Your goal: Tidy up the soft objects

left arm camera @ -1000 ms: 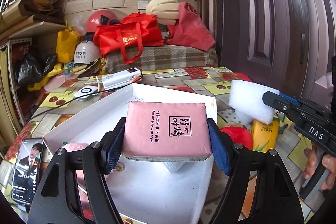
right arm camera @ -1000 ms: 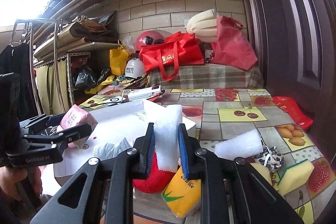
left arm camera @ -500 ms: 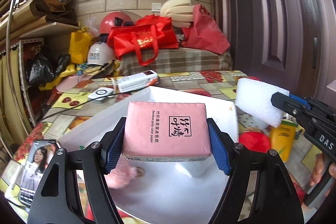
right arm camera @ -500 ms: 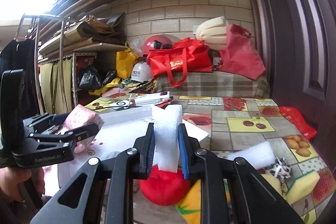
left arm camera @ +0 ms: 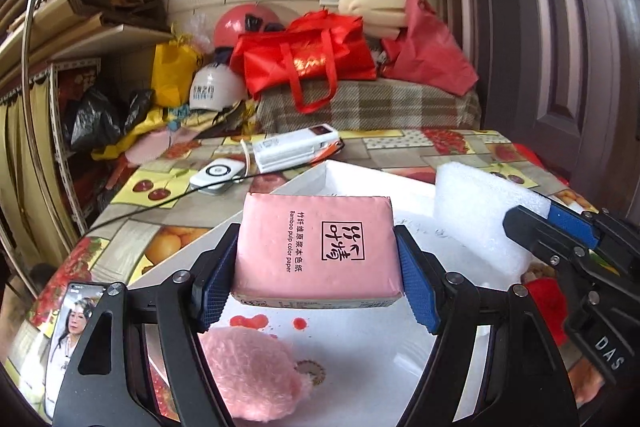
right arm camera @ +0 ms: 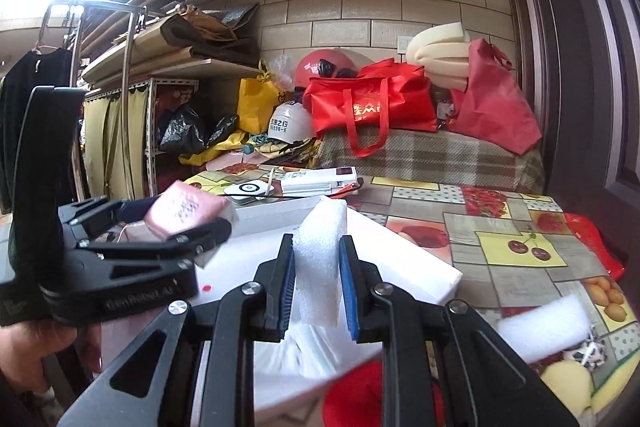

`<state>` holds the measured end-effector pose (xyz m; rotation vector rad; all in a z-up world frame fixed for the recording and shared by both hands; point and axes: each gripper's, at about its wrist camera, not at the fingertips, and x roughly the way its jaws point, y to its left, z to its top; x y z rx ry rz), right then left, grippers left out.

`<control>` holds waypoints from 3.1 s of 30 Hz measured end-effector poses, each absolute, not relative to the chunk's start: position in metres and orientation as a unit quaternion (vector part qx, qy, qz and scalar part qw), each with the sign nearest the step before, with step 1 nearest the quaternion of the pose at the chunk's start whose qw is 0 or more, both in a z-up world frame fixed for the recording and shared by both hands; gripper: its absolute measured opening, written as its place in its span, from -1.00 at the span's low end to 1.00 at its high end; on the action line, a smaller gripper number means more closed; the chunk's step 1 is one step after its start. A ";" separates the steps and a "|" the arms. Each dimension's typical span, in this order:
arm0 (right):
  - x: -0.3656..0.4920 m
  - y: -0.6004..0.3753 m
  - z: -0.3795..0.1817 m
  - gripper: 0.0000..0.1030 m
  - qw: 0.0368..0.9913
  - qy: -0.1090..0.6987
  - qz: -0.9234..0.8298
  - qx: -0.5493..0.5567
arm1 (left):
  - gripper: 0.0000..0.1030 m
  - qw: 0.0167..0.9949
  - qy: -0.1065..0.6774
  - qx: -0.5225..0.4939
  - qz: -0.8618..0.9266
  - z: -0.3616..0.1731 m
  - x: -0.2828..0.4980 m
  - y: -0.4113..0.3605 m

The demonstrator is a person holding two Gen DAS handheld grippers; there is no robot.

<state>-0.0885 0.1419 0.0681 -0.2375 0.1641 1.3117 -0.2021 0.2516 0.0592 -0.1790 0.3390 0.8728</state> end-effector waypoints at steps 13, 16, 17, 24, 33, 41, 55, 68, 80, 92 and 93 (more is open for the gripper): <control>-0.085 0.137 0.069 0.70 0.792 0.084 0.598 -0.092 | 1.00 0.860 0.170 -0.146 0.459 0.052 -0.213 0.276; -0.083 0.123 0.068 0.70 0.791 0.089 0.599 -0.091 | 1.00 0.864 0.150 -0.131 0.462 0.056 -0.217 0.264; -0.082 0.119 0.068 0.70 0.790 0.090 0.599 -0.091 | 1.00 0.867 0.145 -0.125 0.459 0.056 -0.216 0.258; -0.055 0.067 0.070 0.70 0.809 0.106 0.573 -0.078 | 1.00 0.908 0.141 -0.113 0.379 0.060 -0.204 0.210; 0.042 -0.023 0.070 0.71 0.884 0.180 0.431 0.020 | 0.99 0.957 0.259 -0.063 0.115 0.054 -0.147 0.115; 0.084 -0.053 0.061 0.71 0.889 0.228 0.384 0.097 | 0.99 0.900 0.430 -0.030 -0.063 0.020 -0.073 0.036; 0.129 -0.078 0.026 0.71 0.834 0.346 0.371 0.217 | 0.99 0.886 0.452 0.050 -0.084 0.014 -0.048 0.004; 0.131 -0.084 0.020 0.78 0.827 0.350 0.370 0.239 | 0.99 0.887 0.451 0.050 -0.084 0.011 -0.051 0.002; 0.131 -0.083 0.020 0.79 0.826 0.353 0.369 0.237 | 0.99 0.888 0.450 0.050 -0.084 0.011 -0.051 0.001; 0.130 -0.082 0.019 0.79 0.826 0.354 0.370 0.237 | 0.99 0.888 0.450 0.050 -0.084 0.011 -0.051 0.002; 0.130 -0.081 0.019 0.79 0.826 0.354 0.370 0.237 | 0.99 0.888 0.450 0.050 -0.084 0.011 -0.051 0.002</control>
